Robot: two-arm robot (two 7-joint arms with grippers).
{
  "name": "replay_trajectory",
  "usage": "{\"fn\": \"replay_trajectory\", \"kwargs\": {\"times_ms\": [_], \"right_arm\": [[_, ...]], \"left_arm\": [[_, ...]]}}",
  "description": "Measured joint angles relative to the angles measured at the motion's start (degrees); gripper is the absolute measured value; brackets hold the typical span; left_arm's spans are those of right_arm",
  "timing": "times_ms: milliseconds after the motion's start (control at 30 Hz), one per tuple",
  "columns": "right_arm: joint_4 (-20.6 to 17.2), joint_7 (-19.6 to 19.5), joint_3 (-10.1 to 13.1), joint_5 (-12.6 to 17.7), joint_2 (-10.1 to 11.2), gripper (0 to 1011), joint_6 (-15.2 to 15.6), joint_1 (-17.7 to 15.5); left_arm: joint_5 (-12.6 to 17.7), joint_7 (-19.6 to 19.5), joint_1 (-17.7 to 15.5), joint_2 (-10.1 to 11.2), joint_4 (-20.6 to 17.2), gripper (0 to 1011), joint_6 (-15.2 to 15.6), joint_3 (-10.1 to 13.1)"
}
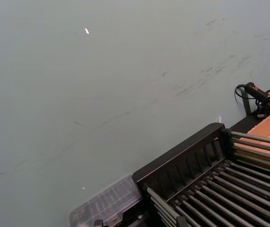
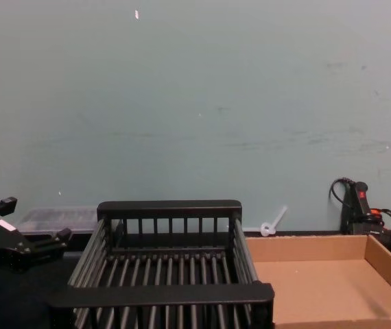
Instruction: Pick up the white tape and place it into the black box , Pick up the silver tape and place it into the brown box.
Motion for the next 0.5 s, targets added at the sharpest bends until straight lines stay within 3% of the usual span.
{"fn": "replay_trajectory", "kwargs": {"times_ms": [500], "right_arm": [[0.00, 0.00, 0.00, 0.00, 0.00, 1002, 0.00, 0.00]], "left_arm": [[0.00, 0.00, 0.00, 0.00, 0.00, 1001, 0.00, 0.00]]}}
